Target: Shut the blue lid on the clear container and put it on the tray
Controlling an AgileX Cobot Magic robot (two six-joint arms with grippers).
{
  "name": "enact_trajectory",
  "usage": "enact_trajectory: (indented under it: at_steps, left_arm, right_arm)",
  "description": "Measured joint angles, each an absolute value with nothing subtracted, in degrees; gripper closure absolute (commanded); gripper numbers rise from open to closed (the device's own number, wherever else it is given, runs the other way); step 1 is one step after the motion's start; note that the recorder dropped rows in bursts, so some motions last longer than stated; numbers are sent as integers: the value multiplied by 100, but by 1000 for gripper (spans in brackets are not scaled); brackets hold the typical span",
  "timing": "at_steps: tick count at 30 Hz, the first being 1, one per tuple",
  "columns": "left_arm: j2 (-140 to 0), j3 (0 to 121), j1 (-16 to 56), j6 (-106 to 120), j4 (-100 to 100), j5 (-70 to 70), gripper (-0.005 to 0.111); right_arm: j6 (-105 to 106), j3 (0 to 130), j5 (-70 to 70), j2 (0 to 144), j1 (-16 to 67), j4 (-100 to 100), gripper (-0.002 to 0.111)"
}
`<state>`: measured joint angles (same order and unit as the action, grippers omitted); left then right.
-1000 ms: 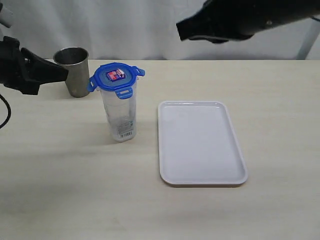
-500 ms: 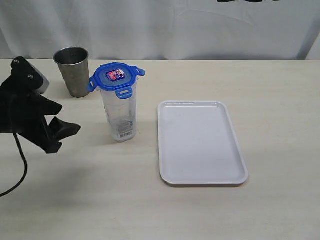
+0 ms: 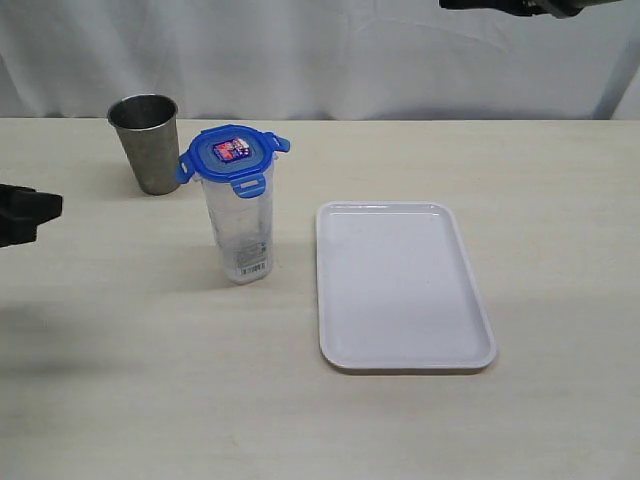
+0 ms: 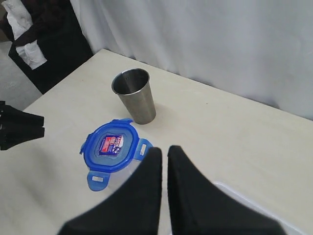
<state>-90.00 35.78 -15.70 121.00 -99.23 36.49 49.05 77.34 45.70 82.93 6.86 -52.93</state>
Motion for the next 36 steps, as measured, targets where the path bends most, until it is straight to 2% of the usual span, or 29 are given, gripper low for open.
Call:
enact_trajectory:
  at_steps: [5, 9, 12, 20, 26, 30, 32, 36]
  left_arm:
    - [-8882, 4149, -1602, 12100, -9760, 2859, 63]
    - [-8883, 4793, -1602, 12100, -9830, 2936, 63]
    - [-8883, 5130, -1602, 12100, -9945, 3619, 63]
    - [-8883, 4911, -1434, 12100, -9891, 3965, 63]
    - [-8857, 4901, -1357, 11734, -9140, 4566, 62]
    - [-8831, 5147, -1158, 8977, -7017, 3850, 62]
    - [-8773, 5122, -712, 7393, -5775, 2522, 62]
    - [-8669, 4987, -5, 6626, -5095, 726, 62]
  right_arm:
    - [4945, 7734, 4608, 8281, 686, -5318, 104]
    - [4947, 7732, 4608, 8281, 686, -5329, 104]
    - [4892, 7732, 4527, 8281, 686, -5329, 104]
    - [4858, 7732, 4527, 8281, 686, -5329, 104]
    - [4847, 7732, 4539, 8281, 686, -5329, 104]
    - [4847, 7732, 4539, 8281, 686, -5329, 104]
    - [4847, 7732, 4539, 8281, 686, -5329, 104]
    - [4847, 7732, 4549, 8281, 686, -5329, 104]
